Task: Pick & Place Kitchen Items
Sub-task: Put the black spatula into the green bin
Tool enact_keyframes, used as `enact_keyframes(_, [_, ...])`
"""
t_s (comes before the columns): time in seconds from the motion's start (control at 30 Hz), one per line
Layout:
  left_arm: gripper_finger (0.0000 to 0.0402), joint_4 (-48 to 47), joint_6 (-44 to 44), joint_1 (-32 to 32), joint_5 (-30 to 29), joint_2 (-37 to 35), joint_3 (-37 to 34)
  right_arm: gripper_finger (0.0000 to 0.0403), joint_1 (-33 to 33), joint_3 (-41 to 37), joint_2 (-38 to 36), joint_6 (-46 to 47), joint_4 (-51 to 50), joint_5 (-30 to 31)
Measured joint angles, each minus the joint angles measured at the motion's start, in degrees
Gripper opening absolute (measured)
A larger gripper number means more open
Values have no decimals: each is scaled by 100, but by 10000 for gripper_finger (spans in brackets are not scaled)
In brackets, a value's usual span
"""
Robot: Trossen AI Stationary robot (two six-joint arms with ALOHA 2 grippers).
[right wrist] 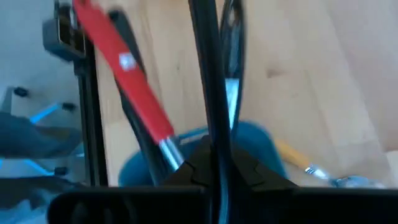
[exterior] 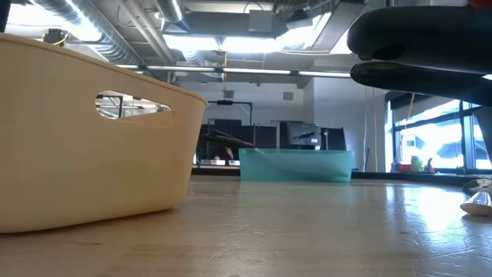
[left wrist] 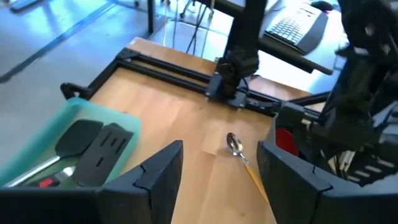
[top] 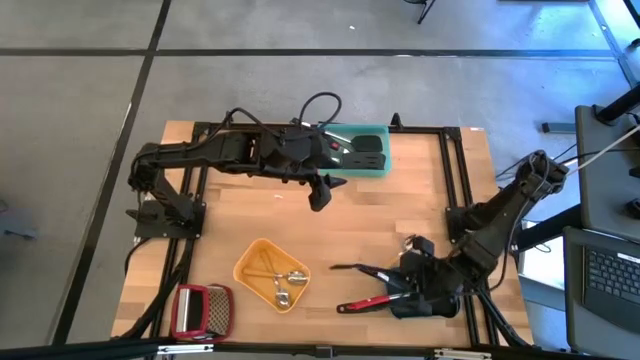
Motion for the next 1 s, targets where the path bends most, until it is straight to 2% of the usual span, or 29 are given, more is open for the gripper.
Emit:
enact_keyframes(0.17, [200,-6,-225,187,183,4,-6,12,274,-716,0,325,596,156])
enact_keyframes(0.37, [200,-42,-221,343,319,4,-7,12,407,-1192,0,436,689,172])
enact_keyframes(1.0, [200,-438,-156,473,330,4,-9,12,410,-1644,0,148,921,-46])
